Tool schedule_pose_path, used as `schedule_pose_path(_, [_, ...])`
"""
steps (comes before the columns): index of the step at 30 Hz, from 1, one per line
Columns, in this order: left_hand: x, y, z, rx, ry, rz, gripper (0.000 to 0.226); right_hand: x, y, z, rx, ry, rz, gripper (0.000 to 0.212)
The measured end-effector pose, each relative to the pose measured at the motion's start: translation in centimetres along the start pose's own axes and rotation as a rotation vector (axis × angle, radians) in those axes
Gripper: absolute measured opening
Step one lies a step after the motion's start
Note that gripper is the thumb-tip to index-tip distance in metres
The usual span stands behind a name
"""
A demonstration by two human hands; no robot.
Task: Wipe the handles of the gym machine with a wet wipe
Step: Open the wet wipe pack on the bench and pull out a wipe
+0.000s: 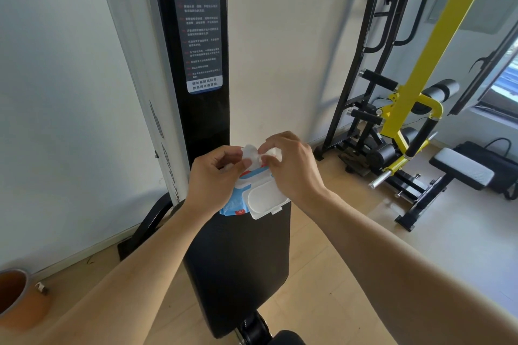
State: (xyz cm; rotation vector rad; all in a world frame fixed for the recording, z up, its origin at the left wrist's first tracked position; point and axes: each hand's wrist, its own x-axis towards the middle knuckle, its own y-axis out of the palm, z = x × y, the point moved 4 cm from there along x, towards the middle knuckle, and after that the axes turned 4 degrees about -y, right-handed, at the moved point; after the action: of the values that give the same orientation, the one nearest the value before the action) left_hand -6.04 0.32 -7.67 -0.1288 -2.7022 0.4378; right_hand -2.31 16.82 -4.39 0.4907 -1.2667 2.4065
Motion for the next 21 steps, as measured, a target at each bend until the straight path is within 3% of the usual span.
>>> schedule_pose_path(2, [-0.2, -0.1, -0.2, 0.003, 0.035, 0.011, 0.012, -0.4, -0.1, 0.7, -0.23, -0.205, -0.05, 0.013])
schedule_pose_path(4, [-0.2, -0.2, -0.2, 0.005, 0.062, 0.006, 0.013, -0.8, 0.1, 1.3, -0.262, -0.31, -0.069, 0.023])
schedule_pose_path(12, [0.1, -0.4, 0.3, -0.074, 0.106, -0.044, 0.016, -1.0, 0.8, 1.7, -0.138, -0.113, 0.098, 0.043])
schedule_pose_path(16, [0.2, -0.5, 0.7, -0.06, 0.078, -0.083, 0.023, -0.5, 0.9, 1.0, -0.023, 0.043, 0.069, 0.019])
schedule_pose_path(21, [0.3, -0.6, 0.6, -0.058, 0.004, -0.109, 0.025, -0.3, 0.5, 0.7, 0.156, 0.168, 0.085, 0.015])
